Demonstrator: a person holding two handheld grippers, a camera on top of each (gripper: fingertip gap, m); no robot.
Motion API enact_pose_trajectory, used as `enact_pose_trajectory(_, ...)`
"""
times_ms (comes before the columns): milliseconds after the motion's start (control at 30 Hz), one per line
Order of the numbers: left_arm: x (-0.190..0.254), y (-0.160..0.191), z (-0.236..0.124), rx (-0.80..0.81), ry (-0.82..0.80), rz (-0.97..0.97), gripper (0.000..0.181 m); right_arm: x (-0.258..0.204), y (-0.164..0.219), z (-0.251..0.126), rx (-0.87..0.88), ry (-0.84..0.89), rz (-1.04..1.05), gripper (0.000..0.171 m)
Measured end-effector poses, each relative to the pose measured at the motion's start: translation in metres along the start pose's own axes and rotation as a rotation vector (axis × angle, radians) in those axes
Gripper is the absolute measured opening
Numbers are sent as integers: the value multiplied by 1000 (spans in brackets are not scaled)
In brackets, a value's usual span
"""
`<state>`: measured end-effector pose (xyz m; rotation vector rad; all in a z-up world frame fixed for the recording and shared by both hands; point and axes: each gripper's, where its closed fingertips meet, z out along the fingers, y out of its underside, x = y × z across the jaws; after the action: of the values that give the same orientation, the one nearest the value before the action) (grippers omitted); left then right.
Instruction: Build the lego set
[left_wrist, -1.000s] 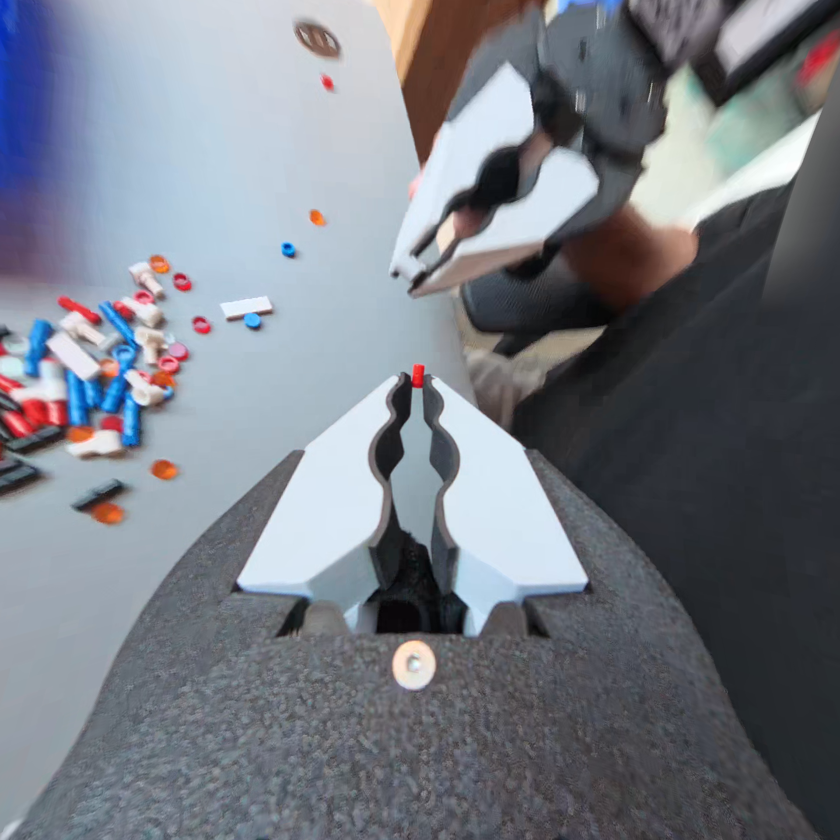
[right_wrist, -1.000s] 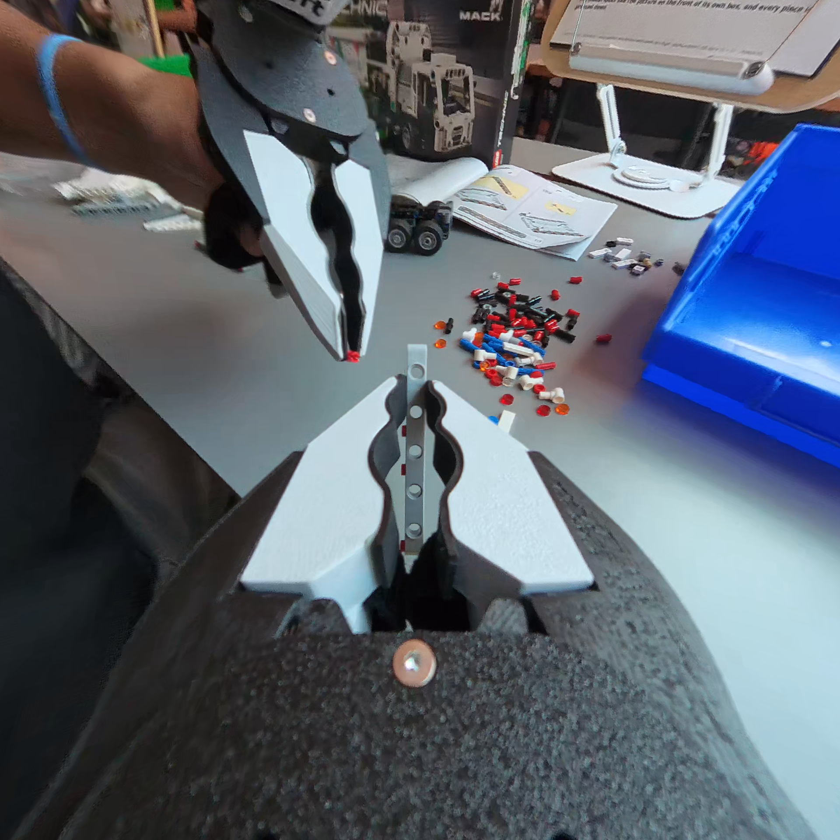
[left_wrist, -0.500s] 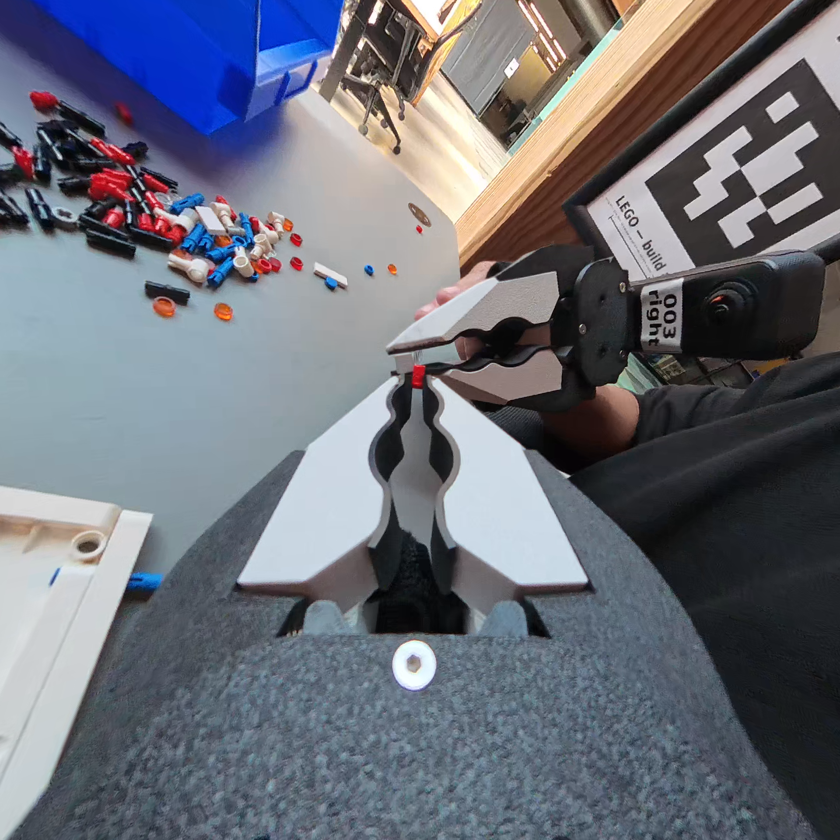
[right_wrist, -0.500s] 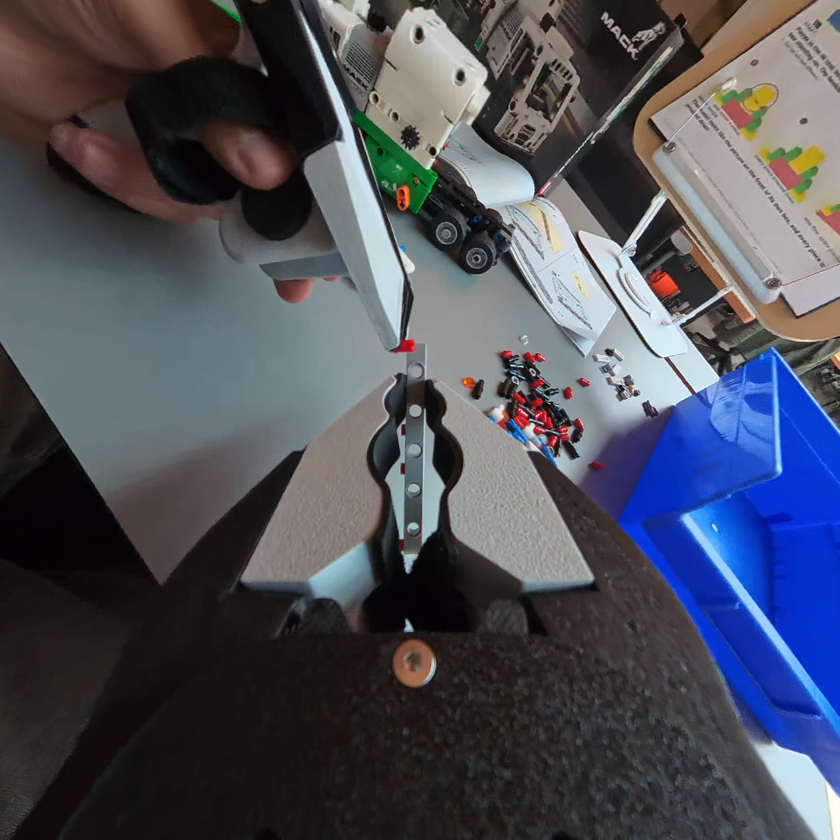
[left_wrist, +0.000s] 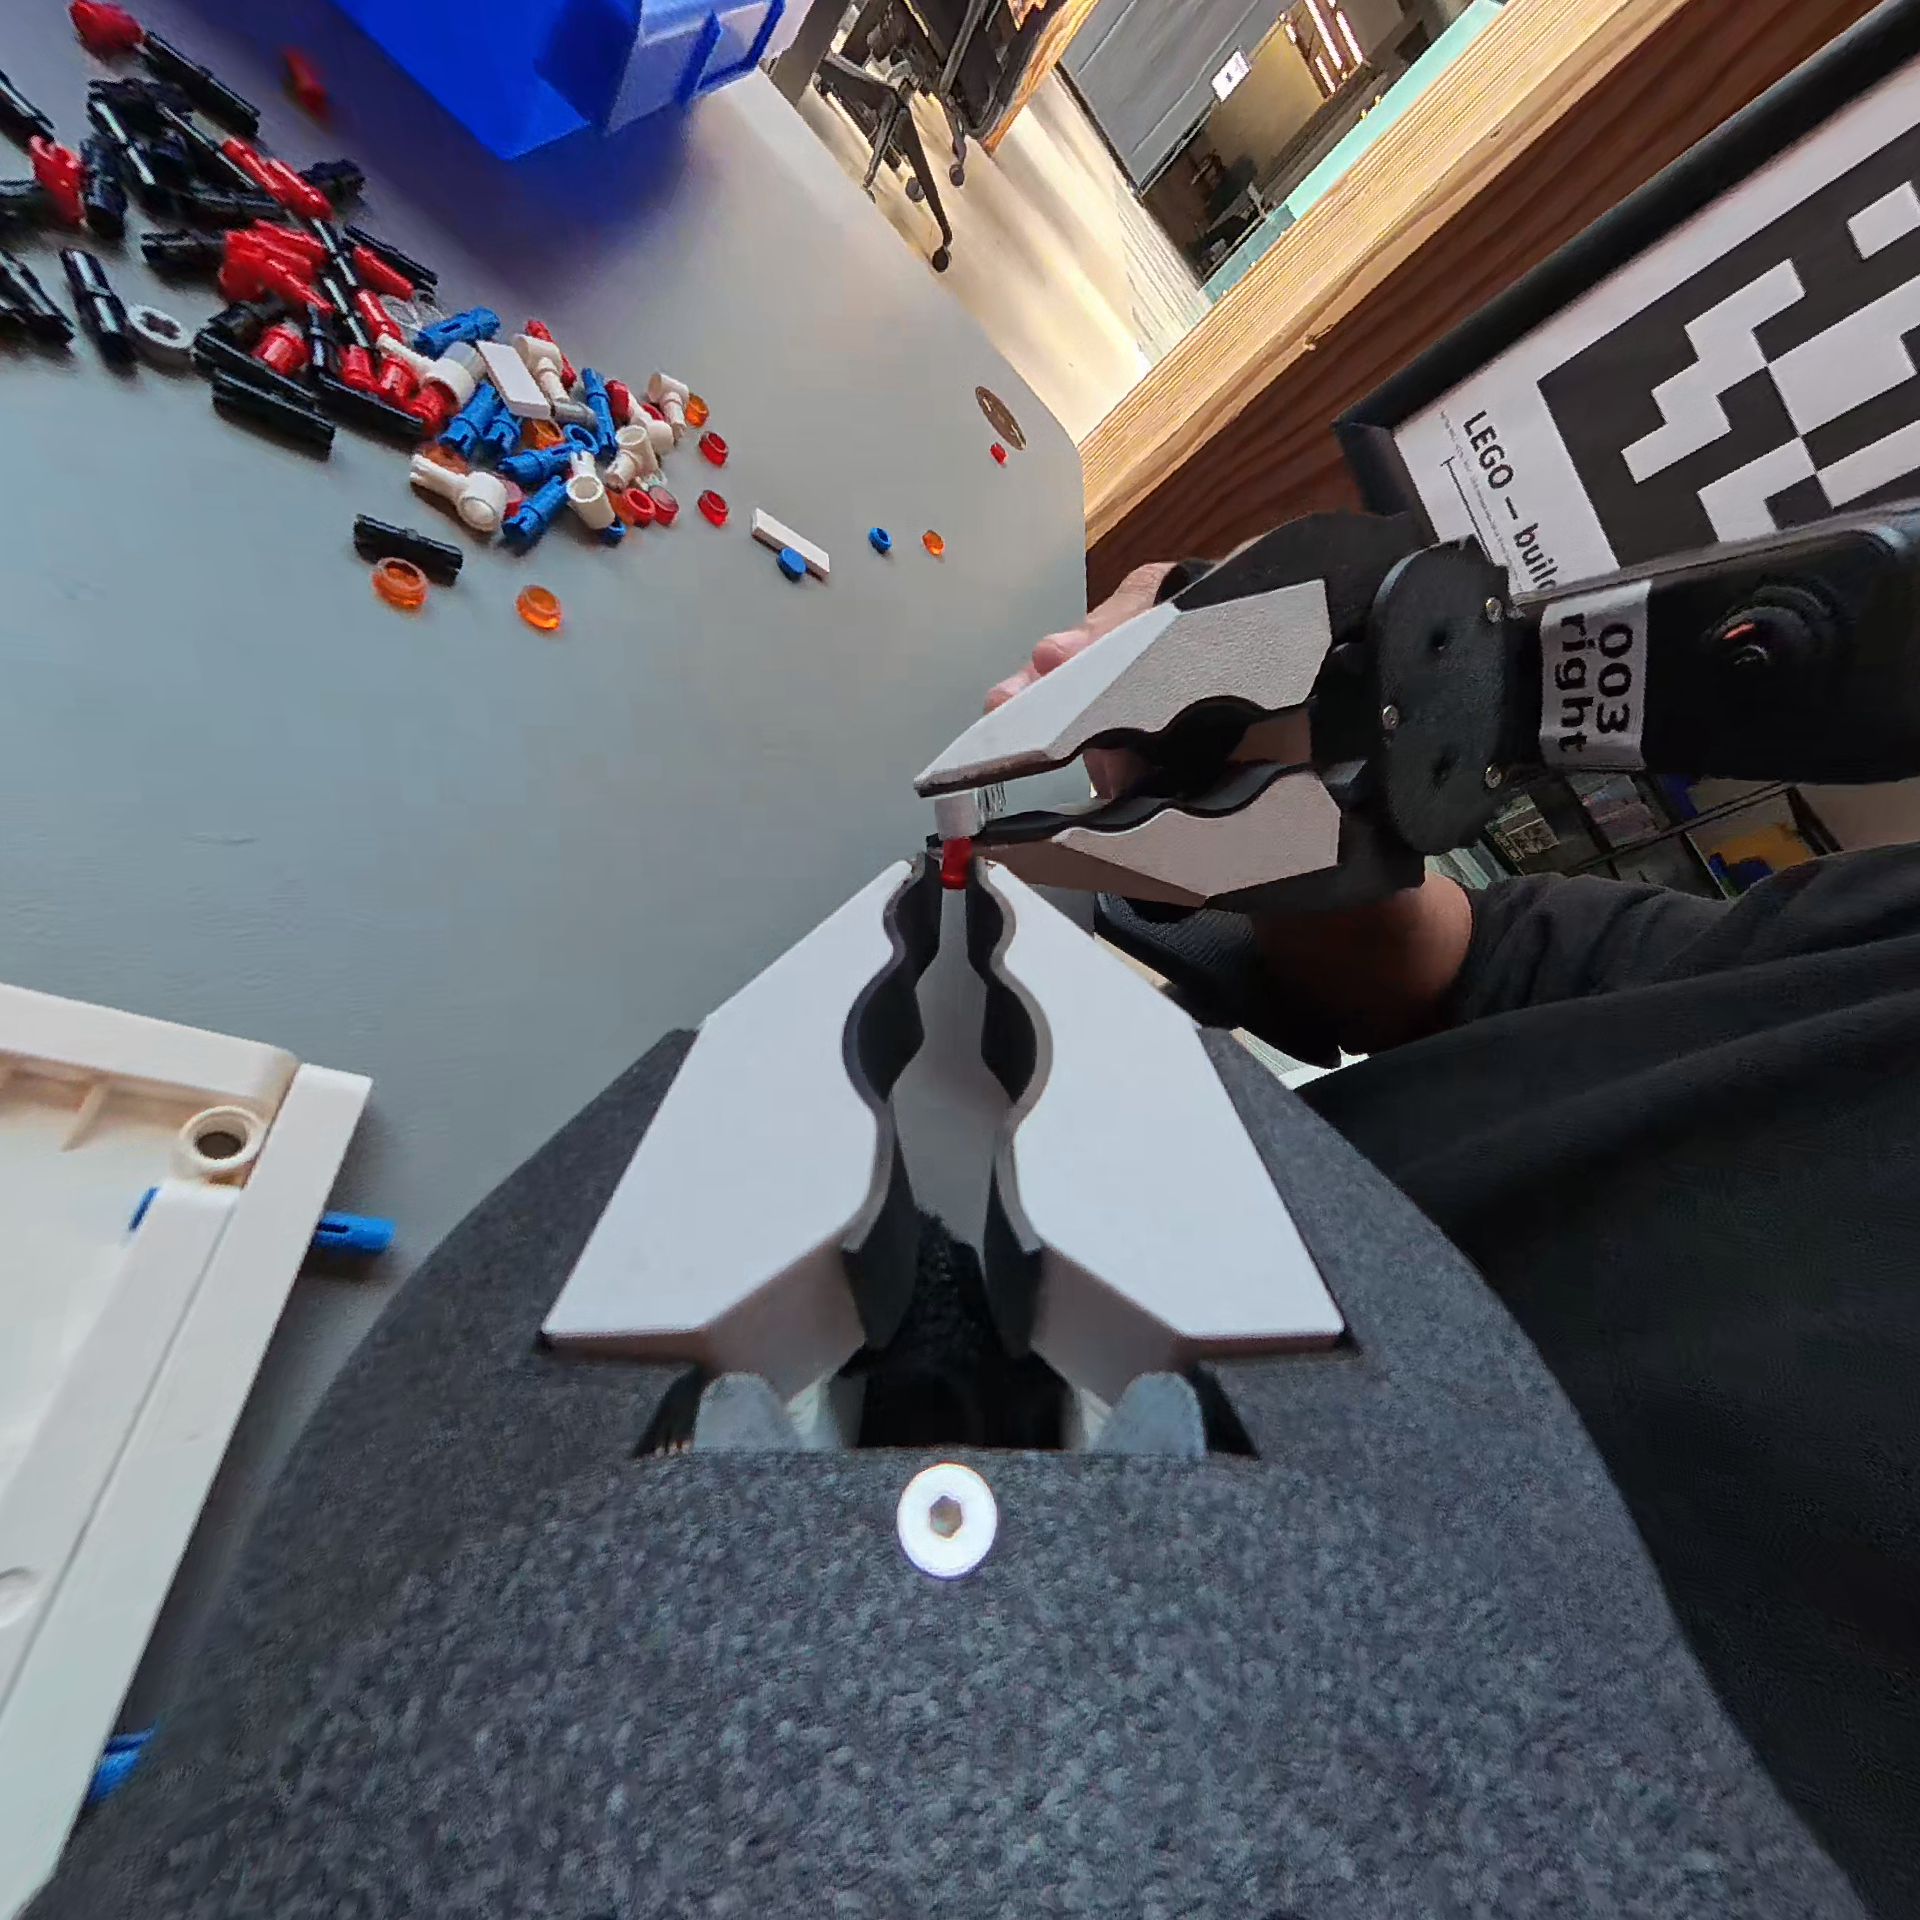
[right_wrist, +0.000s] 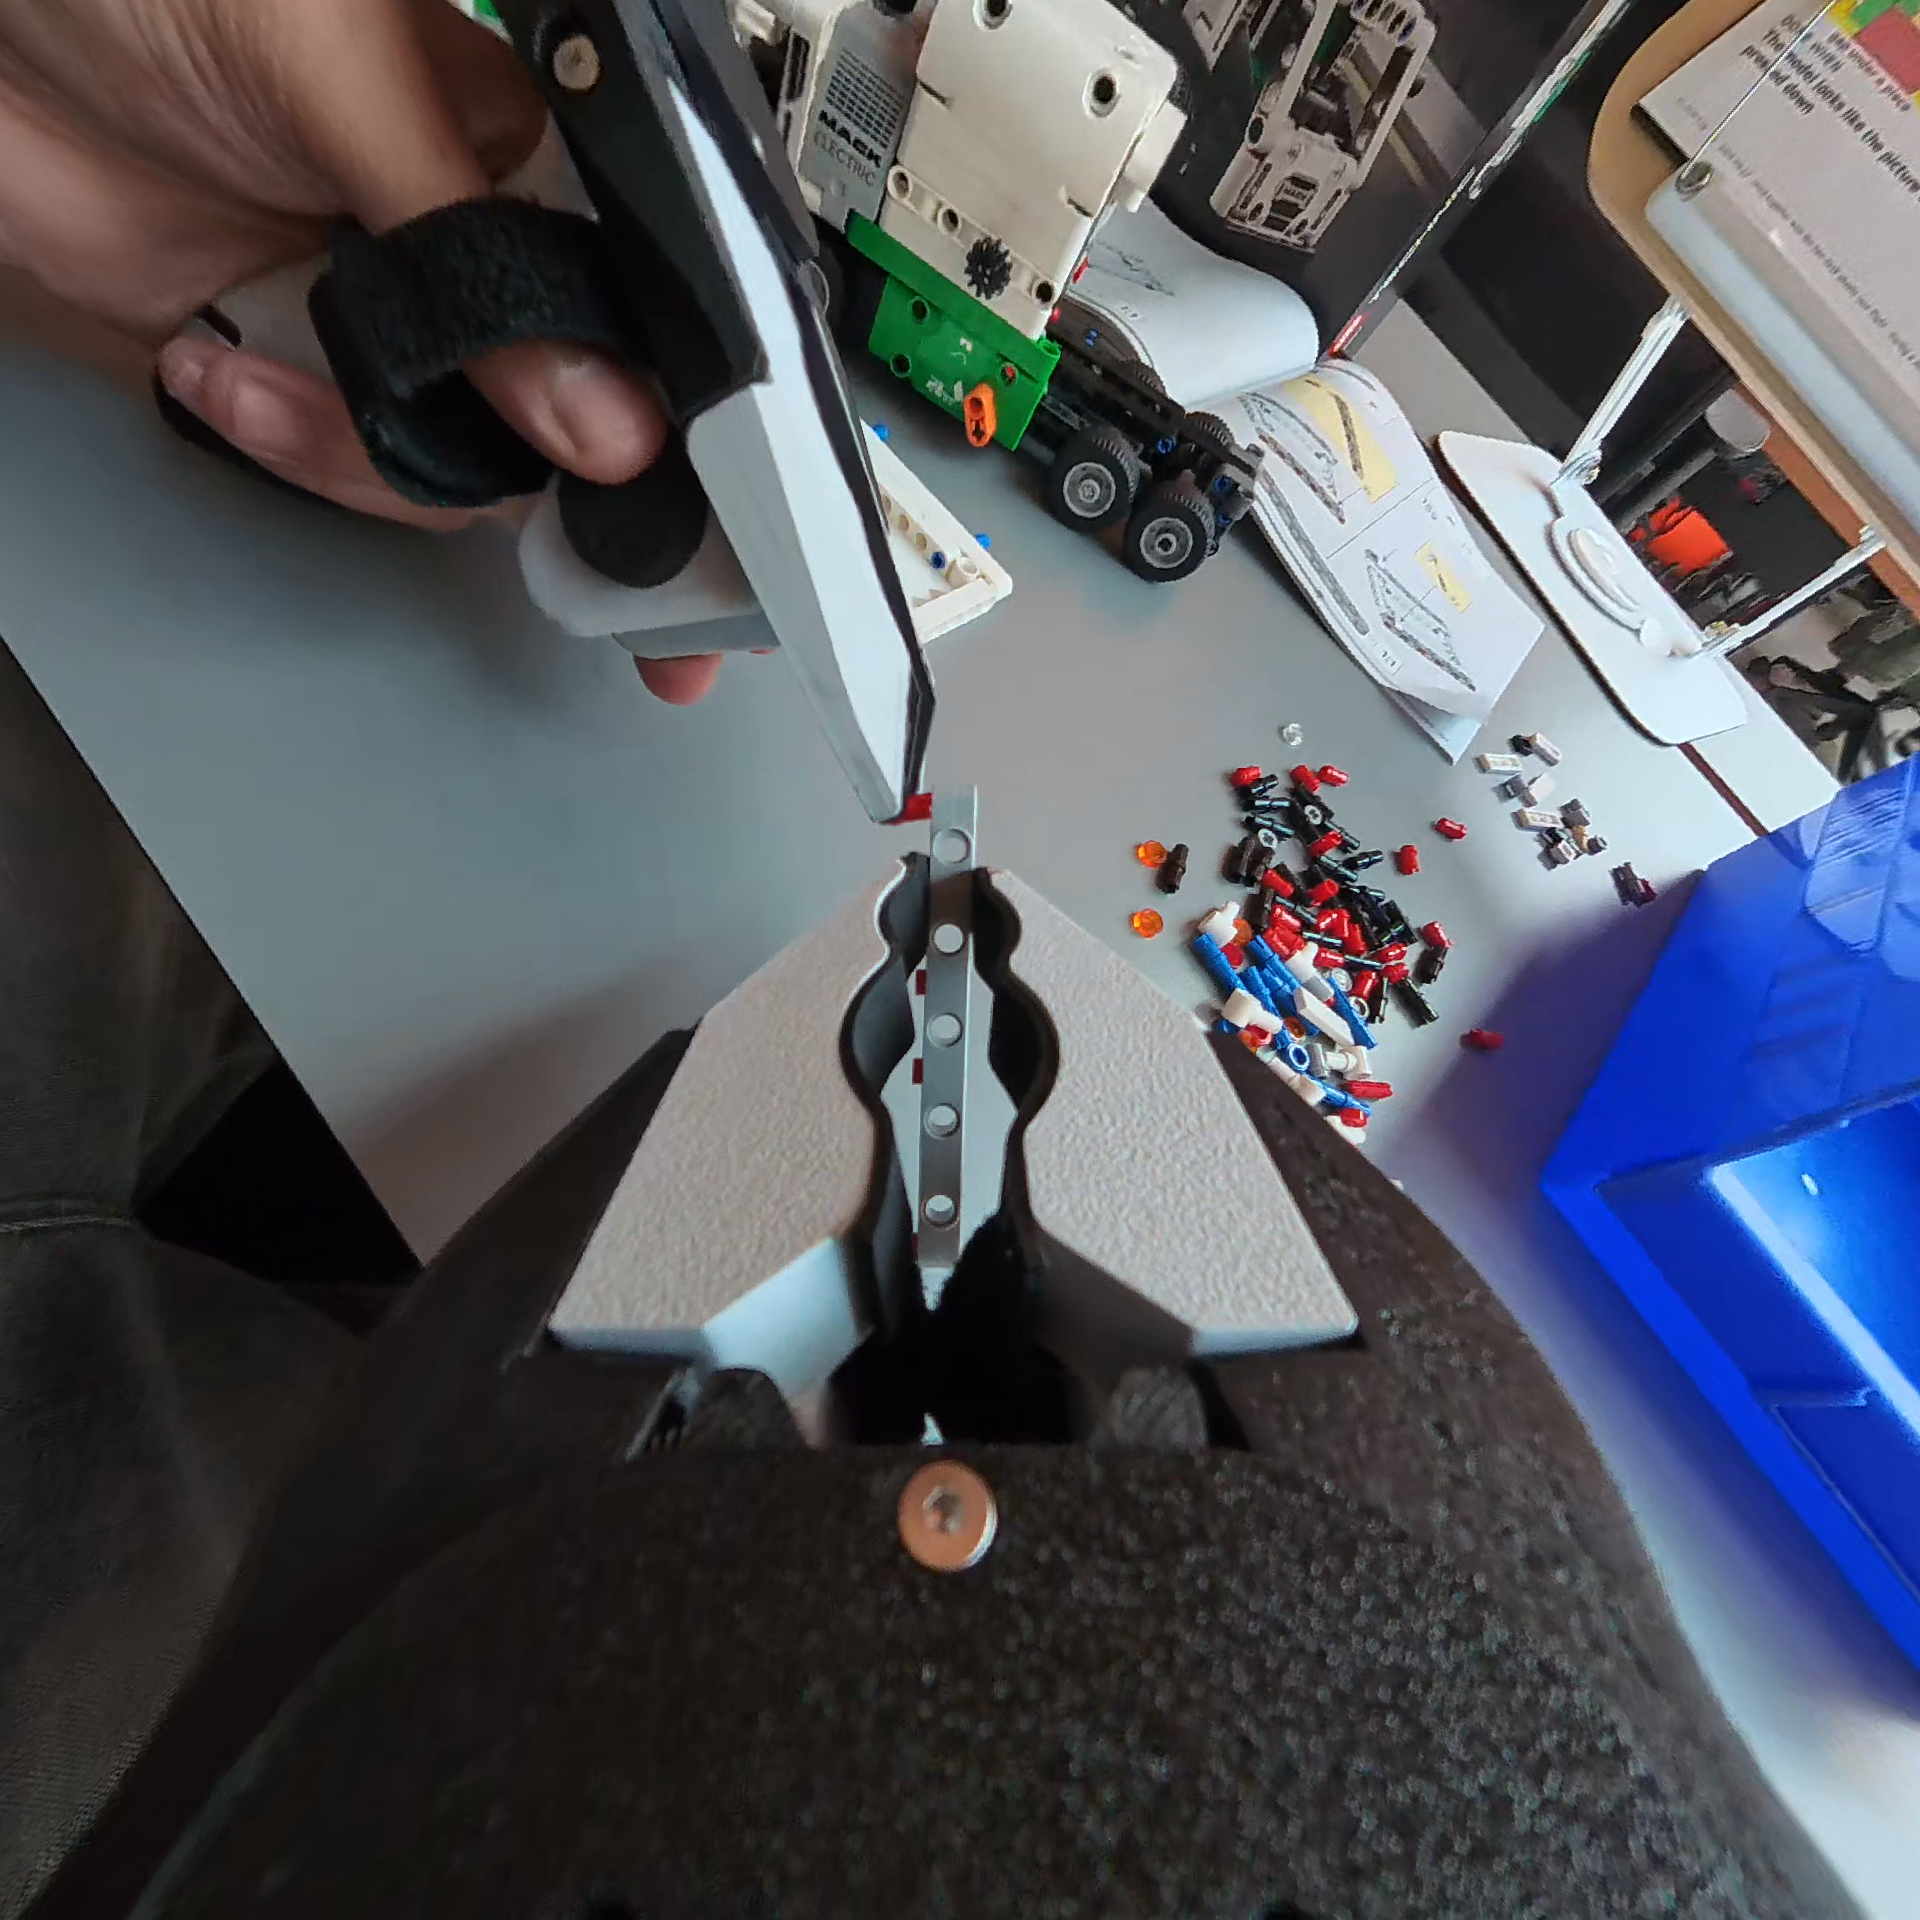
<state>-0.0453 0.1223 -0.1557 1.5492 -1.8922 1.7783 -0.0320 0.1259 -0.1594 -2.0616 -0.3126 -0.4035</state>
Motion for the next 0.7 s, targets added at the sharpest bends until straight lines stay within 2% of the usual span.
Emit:
enact_pose_trajectory(133,-1,5,3,-39,5,-14,3,-1,5,0,-40,44,-139,7)
enact_pose_trajectory(433,-3,14,5,-109,18,-26,3,-8,12,1,-65,7,-187,7)
enact_pose_trajectory(600,-2,16,6,-129,27,-25,2,-12,15,0,-76,-56,-131,7)
enact_pose_trajectory(700,-2,16,6,-130,18,-22,2,-16,10,2,-59,-83,-7,6)
